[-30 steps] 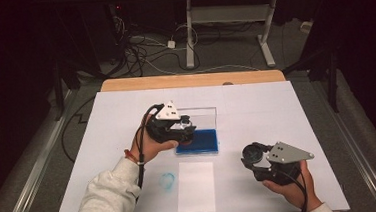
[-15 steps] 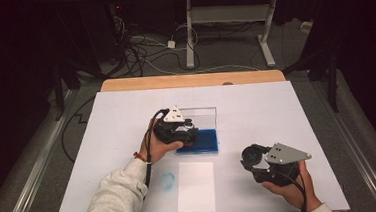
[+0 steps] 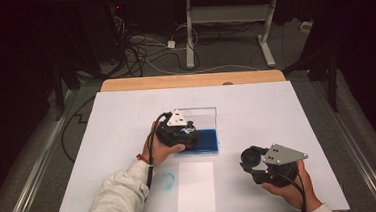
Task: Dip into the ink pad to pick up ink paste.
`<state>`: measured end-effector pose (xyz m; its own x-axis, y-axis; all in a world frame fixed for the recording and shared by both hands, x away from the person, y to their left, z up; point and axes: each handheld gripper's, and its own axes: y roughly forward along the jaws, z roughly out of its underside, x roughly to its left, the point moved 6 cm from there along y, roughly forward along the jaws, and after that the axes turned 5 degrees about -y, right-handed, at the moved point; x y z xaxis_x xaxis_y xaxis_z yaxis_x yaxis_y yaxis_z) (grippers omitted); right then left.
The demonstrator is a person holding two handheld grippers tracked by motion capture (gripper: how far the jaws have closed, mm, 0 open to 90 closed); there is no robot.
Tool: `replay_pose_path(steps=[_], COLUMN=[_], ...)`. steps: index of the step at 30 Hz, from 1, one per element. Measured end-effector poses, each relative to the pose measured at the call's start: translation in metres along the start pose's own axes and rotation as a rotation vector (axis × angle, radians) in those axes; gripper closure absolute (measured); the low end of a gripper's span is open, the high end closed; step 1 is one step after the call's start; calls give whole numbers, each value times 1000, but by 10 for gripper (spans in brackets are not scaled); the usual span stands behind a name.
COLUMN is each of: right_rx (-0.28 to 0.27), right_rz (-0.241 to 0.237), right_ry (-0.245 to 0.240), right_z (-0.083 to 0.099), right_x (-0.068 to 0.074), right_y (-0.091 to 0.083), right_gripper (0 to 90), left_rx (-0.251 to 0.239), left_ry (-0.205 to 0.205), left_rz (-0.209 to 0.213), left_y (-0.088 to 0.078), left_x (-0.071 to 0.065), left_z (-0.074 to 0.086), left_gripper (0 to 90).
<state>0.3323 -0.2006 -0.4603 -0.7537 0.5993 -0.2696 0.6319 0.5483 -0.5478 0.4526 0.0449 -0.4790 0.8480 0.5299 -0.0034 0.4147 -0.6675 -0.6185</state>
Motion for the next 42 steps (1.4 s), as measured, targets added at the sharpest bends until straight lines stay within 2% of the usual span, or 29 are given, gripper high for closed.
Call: replay_pose_path(steps=[5,11,16,22,25,34,38,42], right_rx=[5,19,31,41,45,46,46,46], right_rz=[-1,-8,-9,-12,-12,-8,2,7], right_ry=[-2,-7,-8,-11,-5,7,19,24], right_z=[0,2,2,3,5,5,7,7], right_x=[0,1,2,3,2,1,-2,-2], right_y=[0,2,4,5,5,6,6,6], right_gripper=[387,387,386,385,385,383,382,382], left_rx=[28,81,102,162,158,194,186,207], left_ry=[3,33,25,63,50,63,58,88], left_rz=[1,-15,-9,-24,-17,-6,-10,-32], left_y=[-4,-7,-7,-11,-10,-13,-10,-11], left_x=[-1,-3,-3,-5,-4,-3,-3,-6], left_z=[3,3,2,2,2,1,0,0], left_gripper=[552,552,552,552,552,552,552,552])
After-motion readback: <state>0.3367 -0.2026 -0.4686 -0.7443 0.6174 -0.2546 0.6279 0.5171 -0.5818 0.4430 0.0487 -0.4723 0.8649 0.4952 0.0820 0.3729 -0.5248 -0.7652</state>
